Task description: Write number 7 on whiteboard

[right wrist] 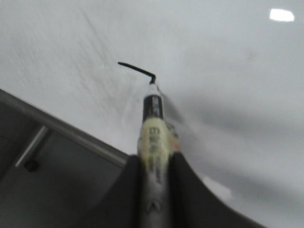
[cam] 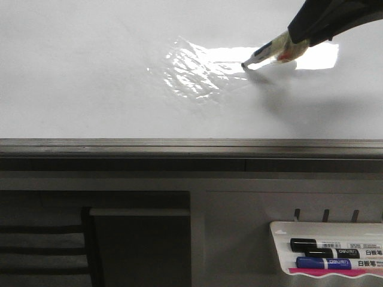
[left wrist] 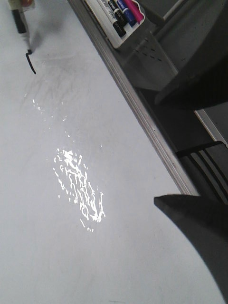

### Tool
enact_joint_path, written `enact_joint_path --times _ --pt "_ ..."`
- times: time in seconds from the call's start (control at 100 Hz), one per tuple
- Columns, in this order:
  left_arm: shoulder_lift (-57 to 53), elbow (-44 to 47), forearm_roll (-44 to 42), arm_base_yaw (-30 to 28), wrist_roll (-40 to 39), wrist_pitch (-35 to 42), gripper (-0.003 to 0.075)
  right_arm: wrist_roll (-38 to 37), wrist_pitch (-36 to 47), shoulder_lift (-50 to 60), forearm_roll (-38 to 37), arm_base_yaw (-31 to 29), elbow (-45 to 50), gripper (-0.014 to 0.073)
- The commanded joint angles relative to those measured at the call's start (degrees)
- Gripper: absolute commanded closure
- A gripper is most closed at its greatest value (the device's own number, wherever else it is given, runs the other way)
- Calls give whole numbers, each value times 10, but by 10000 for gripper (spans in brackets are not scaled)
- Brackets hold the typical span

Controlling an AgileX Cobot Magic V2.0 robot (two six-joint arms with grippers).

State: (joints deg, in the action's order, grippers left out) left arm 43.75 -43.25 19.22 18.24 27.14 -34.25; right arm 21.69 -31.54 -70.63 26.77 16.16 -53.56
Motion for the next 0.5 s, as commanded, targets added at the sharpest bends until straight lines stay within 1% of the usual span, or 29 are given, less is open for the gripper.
enact_joint_path --times 0.0,0.1,0.27,0.34,0.41,0.49 --pt "-3 -16 13 -2 -7 43 355 -2 28 4 -18 15 17 650" --pt "-3 -16 13 -2 -7 45 355 -2 48 3 -17 37 46 650" --pt "-3 -21 13 3 -1 30 355 2 52 7 -17 59 44 650" --pt "7 -35 13 10 19 -4 355 27 52 19 -17 76 37 650" --pt "22 -57 13 22 49 -54 355 46 54 33 -17 94 28 650" --pt "43 -79 15 37 83 -94 355 75 40 48 -17 114 14 650"
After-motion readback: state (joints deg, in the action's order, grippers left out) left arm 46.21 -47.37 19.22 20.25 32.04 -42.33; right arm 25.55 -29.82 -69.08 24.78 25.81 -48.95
